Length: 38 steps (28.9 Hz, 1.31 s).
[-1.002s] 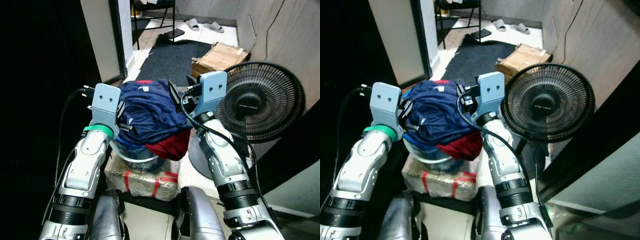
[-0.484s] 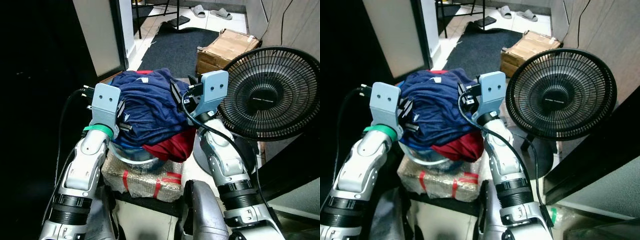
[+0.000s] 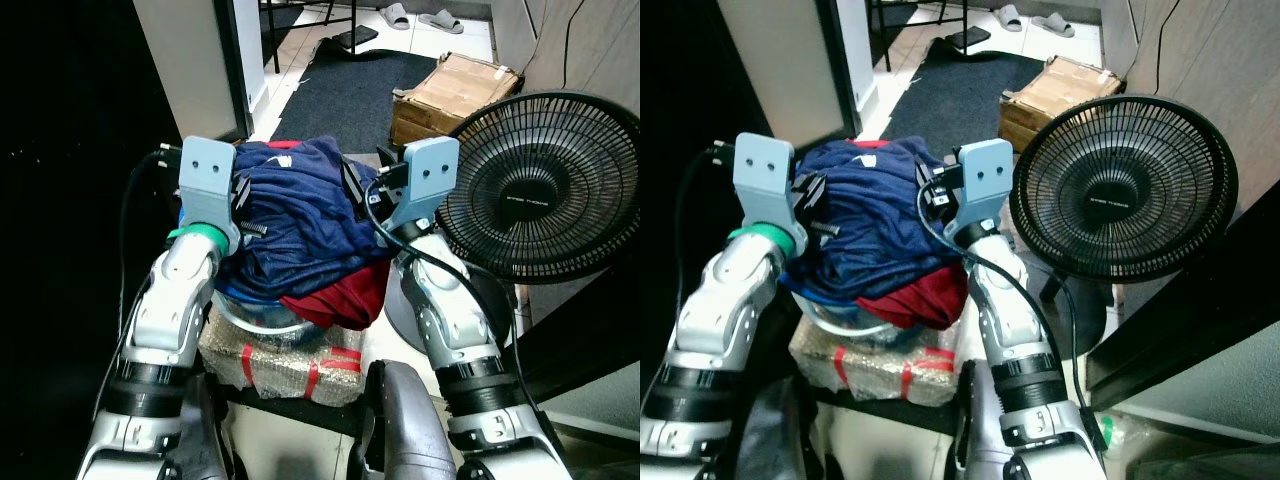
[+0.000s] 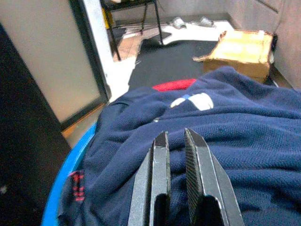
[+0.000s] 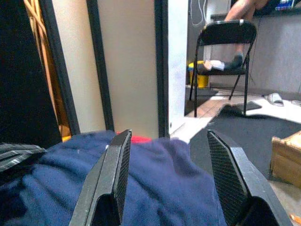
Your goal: Clothes washing
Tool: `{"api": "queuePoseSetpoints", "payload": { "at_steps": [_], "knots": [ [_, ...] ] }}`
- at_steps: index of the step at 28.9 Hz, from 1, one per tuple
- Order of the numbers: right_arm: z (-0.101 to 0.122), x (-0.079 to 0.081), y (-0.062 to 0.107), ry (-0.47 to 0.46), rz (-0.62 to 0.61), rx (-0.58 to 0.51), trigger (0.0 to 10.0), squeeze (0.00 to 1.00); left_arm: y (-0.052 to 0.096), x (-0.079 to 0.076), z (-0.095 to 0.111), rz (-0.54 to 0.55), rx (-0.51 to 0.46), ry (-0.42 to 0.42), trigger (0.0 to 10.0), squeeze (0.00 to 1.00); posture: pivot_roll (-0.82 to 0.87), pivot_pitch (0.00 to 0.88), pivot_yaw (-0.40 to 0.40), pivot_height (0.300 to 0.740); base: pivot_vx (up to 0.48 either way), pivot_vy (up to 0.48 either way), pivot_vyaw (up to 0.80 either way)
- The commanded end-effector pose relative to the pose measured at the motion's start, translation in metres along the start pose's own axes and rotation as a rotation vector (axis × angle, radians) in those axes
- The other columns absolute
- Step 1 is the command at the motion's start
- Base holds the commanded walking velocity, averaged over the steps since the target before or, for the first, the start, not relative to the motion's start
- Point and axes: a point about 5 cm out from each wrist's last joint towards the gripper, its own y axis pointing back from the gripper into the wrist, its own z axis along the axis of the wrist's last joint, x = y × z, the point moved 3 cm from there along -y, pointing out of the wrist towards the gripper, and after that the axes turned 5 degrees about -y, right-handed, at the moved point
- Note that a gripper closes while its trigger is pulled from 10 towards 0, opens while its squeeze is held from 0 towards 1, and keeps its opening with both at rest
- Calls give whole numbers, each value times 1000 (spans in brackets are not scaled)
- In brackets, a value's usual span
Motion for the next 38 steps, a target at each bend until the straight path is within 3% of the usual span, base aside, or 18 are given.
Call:
{"api": "queuePoseSetpoints", "payload": {
  "at_steps": [1, 4, 7, 10, 16, 18, 19, 21, 22, 24, 25, 27, 29, 32, 33, 34, 35, 38],
  "knots": [
    [-1, -2, -3, -5, -4, 2, 10000, 0, -11, -4, -5, 5, 31, -50, 10000, 0, 15, 28, 34, 495, 0, 0, 0],
    [-5, 1, -7, 6, 18, 27, 10000, 0, -17, 1, -8, 40, 55, -38, 10000, 0, 4, 30, 37, 495, 0, 0, 0],
    [-41, 23, -14, 116, 208, 251, 10000, 0, -19, 17, -16, 106, 96, -16, 10000, 0, 3, 30, 31, 495, 0, 0, 0],
    [-64, 24, -12, 140, 259, 393, 10000, 0, -13, 28, -17, 141, 98, -6, 10000, 0, 30, 33, 14, 495, 0, 0, 0],
    [-66, 26, -16, 112, 282, 416, 10000, 0, -8, 36, -18, 166, 94, 5, 10000, 0, 35, 34, 8, 495, 0, 0, 0],
    [-64, 36, -16, 103, 341, 416, 10000, 0, -4, 42, -18, 185, 93, 17, 10000, 0, 38, 34, 4, 495, 0, 0, 0],
    [-66, 52, -14, 96, 429, 426, 10000, 0, 0, 49, -19, 206, 90, 28, 10000, 0, 41, 33, 0, 495, 0, 0, 0],
    [-66, 52, -14, 96, 429, 426, 10000, 0, 0, 49, -19, 206, 90, 28, 10000, 0, 41, 33, 0, 495, 0, 0, 0],
    [-73, 70, -6, 86, 526, 455, 10000, 0, 4, 56, -19, 227, 86, 31, 10000, 0, 48, 32, -5, 495, 0, 0, 0],
    [-73, 70, -6, 86, 526, 455, 10000, 0, 4, 56, -19, 227, 86, 31, 10000, 0, 48, 32, -5, 495, 0, 0, 0],
    [-82, 83, 5, 85, 603, 491, 10000, 0, 7, 60, -18, 240, 81, 32, 10000, 0, 54, 32, -9, 495, 0, 0, 0],
    [-82, 83, 5, 85, 603, 491, 10000, 0, 7, 60, -18, 240, 81, 32, 10000, 0, 54, 32, -9, 495, 0, 0, 0],
    [-105, 79, 31, 77, 636, 581, 10000, 0, 11, 67, -17, 256, 70, 26, 10000, 0, 44, 31, -6, 495, 0, 0, 0],
    [-111, 73, 38, 82, 630, 608, 10000, 0, 12, 68, -16, 259, 68, 25, 10000, 0, 40, 30, -5, 495, 0, 0, 0],
    [-115, 69, 43, 75, 627, 626, 10000, 196, 13, 69, -16, 261, 68, 24, 10000, 0, 37, 30, -4, 495, 0, 0, 0],
    [-115, 69, 43, 75, 627, 626, 10000, 196, 13, 69, -16, 261, 68, 24, 10000, 0, 37, 30, -4, 495, 0, 0, 0],
    [-116, 66, 45, 64, 624, 641, 10000, 1000, 13, 69, -16, 262, 68, 24, 10000, 0, 36, 30, -5, 495, 0, 0, 0],
    [-118, 64, 47, 49, 618, 657, 10000, 1000, 13, 69, -16, 263, 69, 24, 10000, 0, 35, 30, -4, 495, 0, 0, 0]
  ]
}}
